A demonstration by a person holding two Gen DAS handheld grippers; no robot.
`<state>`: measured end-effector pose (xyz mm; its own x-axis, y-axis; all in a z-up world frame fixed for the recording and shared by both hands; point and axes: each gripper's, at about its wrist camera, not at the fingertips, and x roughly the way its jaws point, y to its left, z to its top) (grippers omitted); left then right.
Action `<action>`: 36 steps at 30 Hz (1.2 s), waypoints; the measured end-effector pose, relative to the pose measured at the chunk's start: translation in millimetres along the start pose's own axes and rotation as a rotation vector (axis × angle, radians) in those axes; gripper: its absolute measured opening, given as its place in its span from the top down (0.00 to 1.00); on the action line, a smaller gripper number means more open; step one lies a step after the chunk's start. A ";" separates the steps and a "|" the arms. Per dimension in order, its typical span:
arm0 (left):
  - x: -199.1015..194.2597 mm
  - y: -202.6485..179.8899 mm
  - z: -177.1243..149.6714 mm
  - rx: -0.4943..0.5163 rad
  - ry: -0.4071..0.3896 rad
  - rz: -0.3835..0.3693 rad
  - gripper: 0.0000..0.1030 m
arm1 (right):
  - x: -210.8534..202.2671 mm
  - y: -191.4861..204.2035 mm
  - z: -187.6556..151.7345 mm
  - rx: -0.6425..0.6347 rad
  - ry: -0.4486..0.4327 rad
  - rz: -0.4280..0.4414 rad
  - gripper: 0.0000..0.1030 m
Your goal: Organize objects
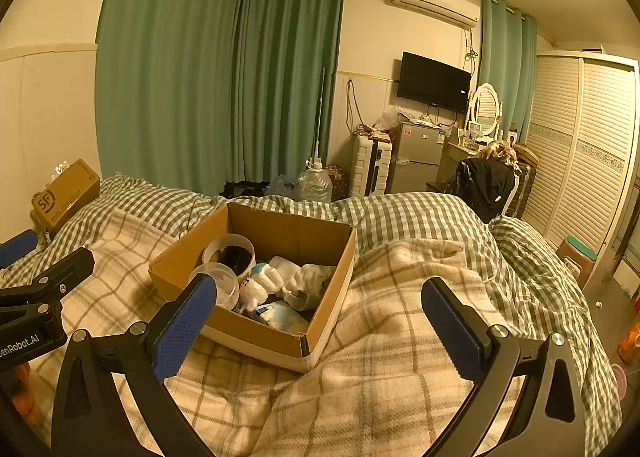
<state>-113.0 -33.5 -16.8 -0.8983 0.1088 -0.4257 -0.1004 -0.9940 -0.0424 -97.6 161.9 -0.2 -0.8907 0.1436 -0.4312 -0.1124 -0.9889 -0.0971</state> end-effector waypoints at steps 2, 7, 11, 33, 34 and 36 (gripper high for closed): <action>0.0 0.1 -0.2 0.000 0.000 -0.002 0.00 | 0.0 -0.1 0.1 -0.001 0.000 -0.001 0.00; 0.3 -0.8 -0.5 0.002 0.004 0.001 0.00 | -0.1 -0.3 0.2 0.000 0.000 0.000 0.00; 1.0 -0.8 -1.6 -0.001 0.008 0.004 0.00 | -0.1 -0.2 -0.5 0.000 0.001 0.000 0.00; 1.0 -1.6 -3.1 0.000 0.014 0.005 0.00 | -1.5 -1.1 -7.5 0.000 0.010 0.000 0.00; 1.0 -1.7 -3.1 0.000 0.015 0.007 0.00 | -1.5 -1.1 -7.4 0.000 0.011 0.000 0.00; 0.9 -1.6 -3.4 0.000 0.015 0.007 0.00 | -1.6 -1.0 -7.5 0.000 0.011 0.001 0.00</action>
<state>-112.1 -31.8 -20.2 -0.8924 0.1017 -0.4396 -0.0941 -0.9948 -0.0391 -92.8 163.0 -6.1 -0.8858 0.1435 -0.4412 -0.1118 -0.9890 -0.0970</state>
